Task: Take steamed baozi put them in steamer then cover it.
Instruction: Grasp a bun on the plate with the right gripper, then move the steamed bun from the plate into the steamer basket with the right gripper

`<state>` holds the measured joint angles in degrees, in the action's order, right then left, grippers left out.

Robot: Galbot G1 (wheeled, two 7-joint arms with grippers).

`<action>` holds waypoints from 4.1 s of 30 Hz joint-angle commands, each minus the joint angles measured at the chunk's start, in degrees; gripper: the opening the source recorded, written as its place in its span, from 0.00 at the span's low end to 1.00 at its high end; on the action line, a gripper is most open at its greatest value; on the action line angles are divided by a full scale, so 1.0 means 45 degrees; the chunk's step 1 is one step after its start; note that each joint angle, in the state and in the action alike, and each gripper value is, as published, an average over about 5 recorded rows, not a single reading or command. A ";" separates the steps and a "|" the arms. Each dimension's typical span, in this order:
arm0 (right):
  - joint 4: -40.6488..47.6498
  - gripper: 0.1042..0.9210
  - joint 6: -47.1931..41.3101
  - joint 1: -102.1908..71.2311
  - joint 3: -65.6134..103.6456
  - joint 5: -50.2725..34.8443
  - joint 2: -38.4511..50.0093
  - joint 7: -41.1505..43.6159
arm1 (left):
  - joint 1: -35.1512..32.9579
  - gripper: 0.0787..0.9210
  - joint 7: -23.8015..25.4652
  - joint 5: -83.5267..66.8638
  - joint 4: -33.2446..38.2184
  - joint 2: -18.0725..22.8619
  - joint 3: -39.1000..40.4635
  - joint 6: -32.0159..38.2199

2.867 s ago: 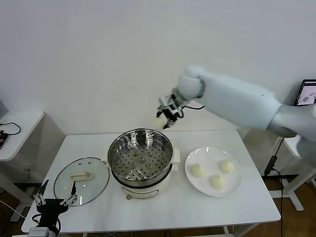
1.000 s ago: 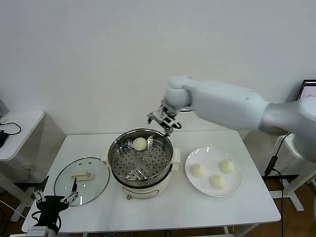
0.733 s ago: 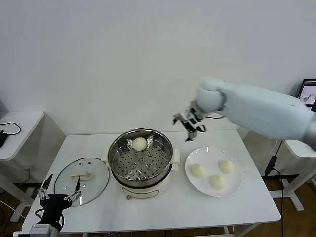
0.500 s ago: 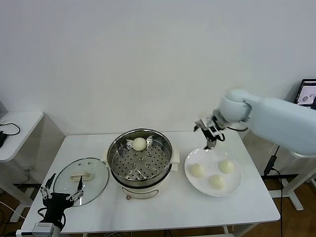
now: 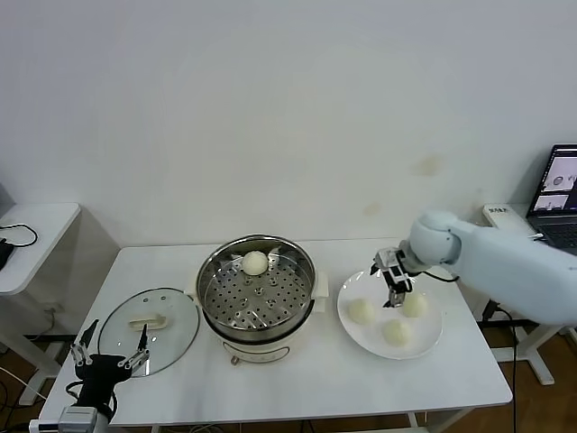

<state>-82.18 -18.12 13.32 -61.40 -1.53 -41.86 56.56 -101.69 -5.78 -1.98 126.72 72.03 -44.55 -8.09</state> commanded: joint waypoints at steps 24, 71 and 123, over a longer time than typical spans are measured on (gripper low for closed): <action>0.3949 0.85 0.0234 -0.3091 0.1903 0.1298 -0.2709 0.0023 | 0.0038 0.88 0.0006 0.0035 -0.0220 0.0073 -0.0207 0.0001; -0.0443 0.51 -0.2268 0.6300 -0.2000 -0.5901 -0.4103 -0.0623 | 0.0180 0.88 0.0027 -0.0203 -0.0002 -0.0228 -0.0225 -0.0028; 0.2973 0.79 -0.5152 0.2548 -0.1277 -0.6213 -0.8939 -0.2161 | 0.0325 0.88 0.0070 -0.0306 0.0030 0.0015 -0.0652 -0.0067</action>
<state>-65.31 -40.95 21.82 -67.24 -29.49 -84.89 43.00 -100.16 -5.49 -3.39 126.72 72.20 -47.45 -8.30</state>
